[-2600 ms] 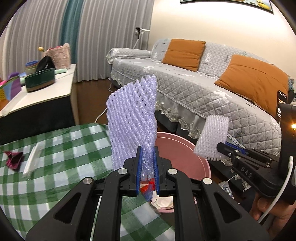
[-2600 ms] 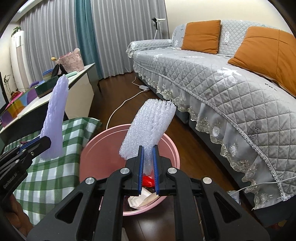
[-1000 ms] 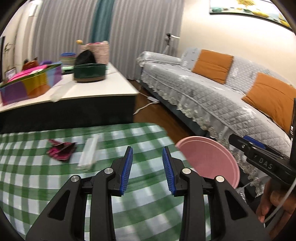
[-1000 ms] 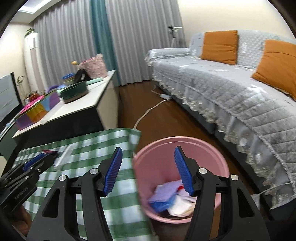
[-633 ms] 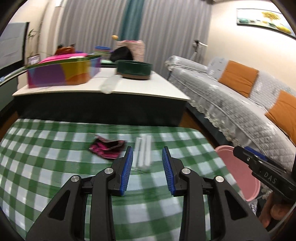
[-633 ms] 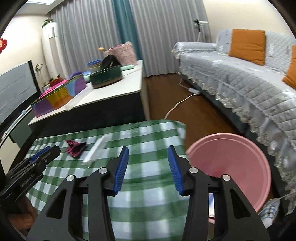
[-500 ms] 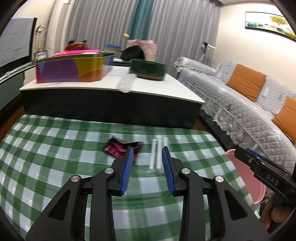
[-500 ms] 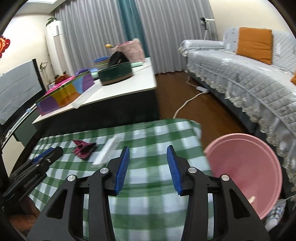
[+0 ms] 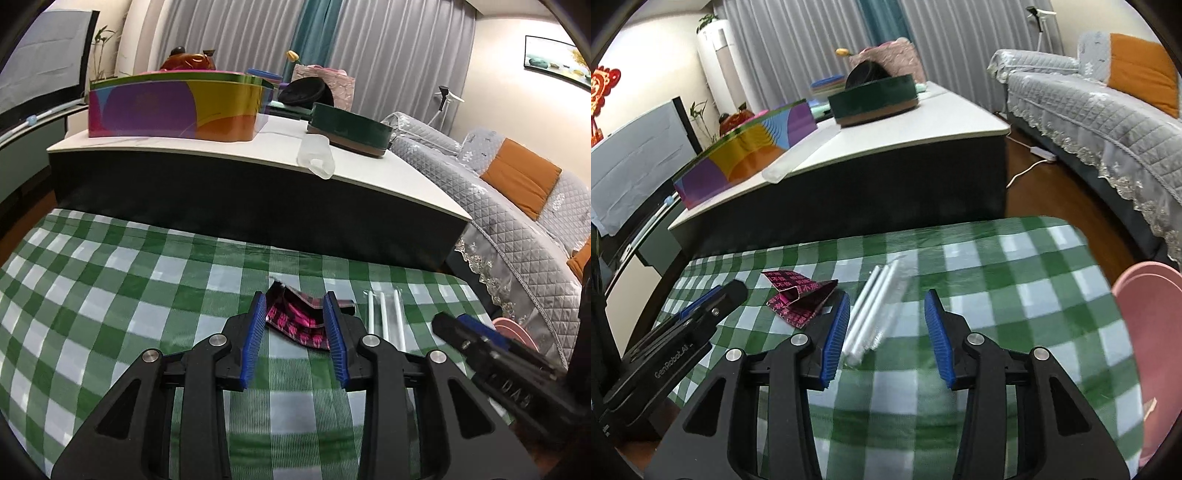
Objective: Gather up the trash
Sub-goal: 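Move both open tools back to the printed packet and clear tubes, then close the left tool on the pink-and-black packet while the right grasps the clear tubes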
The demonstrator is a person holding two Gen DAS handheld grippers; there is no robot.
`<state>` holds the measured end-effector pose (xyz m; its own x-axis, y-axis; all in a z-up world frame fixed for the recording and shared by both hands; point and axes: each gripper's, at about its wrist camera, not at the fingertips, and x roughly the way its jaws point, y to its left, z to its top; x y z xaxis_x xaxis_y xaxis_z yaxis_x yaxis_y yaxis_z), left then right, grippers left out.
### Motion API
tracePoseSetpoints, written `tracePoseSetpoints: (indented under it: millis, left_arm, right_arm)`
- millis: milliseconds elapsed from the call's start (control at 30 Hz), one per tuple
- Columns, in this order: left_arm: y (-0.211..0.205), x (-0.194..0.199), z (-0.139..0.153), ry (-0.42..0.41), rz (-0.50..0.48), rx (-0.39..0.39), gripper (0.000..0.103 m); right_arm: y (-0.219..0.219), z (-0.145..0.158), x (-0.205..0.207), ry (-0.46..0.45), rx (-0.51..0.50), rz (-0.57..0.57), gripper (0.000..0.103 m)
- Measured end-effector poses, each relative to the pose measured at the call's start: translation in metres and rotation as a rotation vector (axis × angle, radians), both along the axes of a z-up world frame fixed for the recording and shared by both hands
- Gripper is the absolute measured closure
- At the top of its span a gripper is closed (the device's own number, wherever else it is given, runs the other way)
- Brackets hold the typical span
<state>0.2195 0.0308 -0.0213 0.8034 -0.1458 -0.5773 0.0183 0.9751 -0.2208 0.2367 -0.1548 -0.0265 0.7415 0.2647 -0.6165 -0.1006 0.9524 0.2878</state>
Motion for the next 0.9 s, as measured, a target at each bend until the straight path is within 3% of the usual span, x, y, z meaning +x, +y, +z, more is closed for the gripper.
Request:
tracePoseSetpoints:
  millis: [333, 467, 567, 767, 900]
  left_arm:
    - [-0.001, 0.027, -0.013, 0.052, 0.000, -0.033, 0.071]
    - [-0.004, 0.031, -0.016, 0.078, -0.006, -0.045, 0.071]
    - [-0.009, 0.032, -0.018, 0.089, -0.014, -0.039, 0.071]
    - [-0.011, 0.035, -0.024, 0.124, -0.024, -0.053, 0.097]
    - [-0.015, 0.031, -0.016, 0.099, -0.052, -0.046, 0.102]
  right_arm:
    - [0.015, -0.019, 0.020, 0.078, -0.008, 0.046, 0.062]
    - [0.018, -0.026, 0.021, 0.103, -0.010, 0.066, 0.091]
    - [0.014, -0.025, 0.019, 0.099, -0.015, 0.060, 0.098]
    - [0.005, -0.023, 0.010, 0.094, -0.018, 0.058, 0.098]
    - [-0.005, -0.014, 0.005, 0.074, -0.020, 0.045, 0.098]
